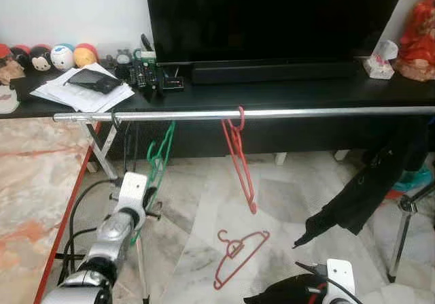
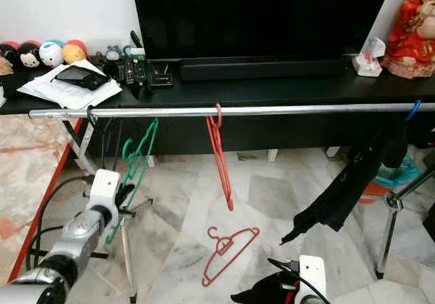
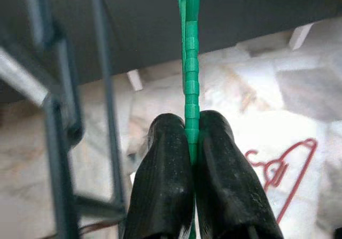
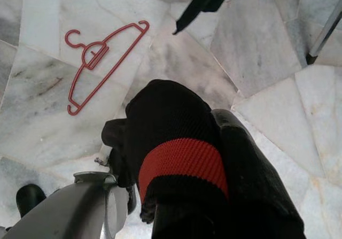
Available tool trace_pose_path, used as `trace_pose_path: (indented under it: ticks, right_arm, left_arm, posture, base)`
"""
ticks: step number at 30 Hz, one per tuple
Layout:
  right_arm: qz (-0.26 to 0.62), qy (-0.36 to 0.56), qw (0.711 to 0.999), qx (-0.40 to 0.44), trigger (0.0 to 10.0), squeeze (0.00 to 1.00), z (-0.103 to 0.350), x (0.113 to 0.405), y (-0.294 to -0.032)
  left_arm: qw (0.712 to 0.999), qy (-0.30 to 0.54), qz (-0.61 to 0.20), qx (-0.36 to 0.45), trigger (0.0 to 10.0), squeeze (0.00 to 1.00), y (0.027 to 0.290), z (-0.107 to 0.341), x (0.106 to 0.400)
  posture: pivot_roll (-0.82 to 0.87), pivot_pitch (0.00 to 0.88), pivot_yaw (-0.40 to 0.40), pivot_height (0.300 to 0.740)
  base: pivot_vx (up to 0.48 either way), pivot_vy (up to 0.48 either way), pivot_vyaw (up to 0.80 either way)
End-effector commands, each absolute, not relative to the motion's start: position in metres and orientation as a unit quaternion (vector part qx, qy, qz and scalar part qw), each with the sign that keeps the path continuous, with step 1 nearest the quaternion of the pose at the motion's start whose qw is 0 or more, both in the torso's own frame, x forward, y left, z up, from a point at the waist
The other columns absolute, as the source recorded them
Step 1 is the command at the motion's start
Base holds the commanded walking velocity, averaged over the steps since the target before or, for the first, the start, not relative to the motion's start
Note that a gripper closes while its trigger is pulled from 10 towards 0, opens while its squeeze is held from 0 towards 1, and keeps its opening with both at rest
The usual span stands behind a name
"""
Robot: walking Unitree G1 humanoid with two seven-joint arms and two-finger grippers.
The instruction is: Hang hanger
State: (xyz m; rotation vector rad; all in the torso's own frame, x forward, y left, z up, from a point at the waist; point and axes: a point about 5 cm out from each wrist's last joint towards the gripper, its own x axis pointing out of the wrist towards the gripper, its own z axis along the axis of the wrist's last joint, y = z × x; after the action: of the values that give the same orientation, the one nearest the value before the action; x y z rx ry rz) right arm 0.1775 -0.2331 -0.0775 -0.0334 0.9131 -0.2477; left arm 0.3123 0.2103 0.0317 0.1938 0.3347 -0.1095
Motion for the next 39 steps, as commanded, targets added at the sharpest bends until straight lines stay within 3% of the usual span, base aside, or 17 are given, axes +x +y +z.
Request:
trace_pose_path:
  ticks: [1, 6, 12, 20, 39]
  right_arm:
    - [-0.121, 0.440, 0.890, -0.020, 10.0, 0.00, -0.077, 0.177, -0.236]
    - [-0.120, 0.444, 0.888, -0.022, 10.0, 0.00, -0.078, 0.176, -0.236]
    - [-0.125, 0.445, 0.887, -0.021, 10.0, 0.00, -0.079, 0.174, -0.235]
    - [-0.121, 0.449, 0.885, -0.020, 10.0, 0.00, -0.080, 0.172, -0.232]
    - [-0.122, 0.452, 0.883, -0.018, 10.0, 0.00, -0.082, 0.170, -0.231]
  left_arm:
    - [0.974, 0.197, -0.051, 0.096, 10.0, 0.00, 0.215, 0.020, 0.303]
    - [0.931, 0.342, -0.034, 0.124, 10.0, 0.00, 0.220, -0.035, 0.250]
    - [0.901, 0.417, -0.029, 0.118, 10.0, 0.00, 0.208, -0.062, 0.218]
    - [0.870, 0.481, 0.012, 0.110, 10.0, 0.00, 0.213, -0.079, 0.187]
    - [0.856, 0.507, 0.000, 0.105, 10.0, 0.00, 0.204, -0.086, 0.178]
  posture:
    - [-0.13, 0.000, -0.037, 0.740]
    - [-0.15, 0.000, -0.030, 0.740]
    - [-0.16, 0.000, -0.026, 0.740]
    - [-0.16, 0.000, -0.016, 0.740]
    - [-0.16, 0.000, -0.017, 0.740]
  base:
    - [0.000, 0.000, 0.00]
    - [0.000, 0.000, 0.00]
    - [0.000, 0.000, 0.00]
    - [0.000, 0.000, 0.00]
    - [0.000, 0.000, 0.00]
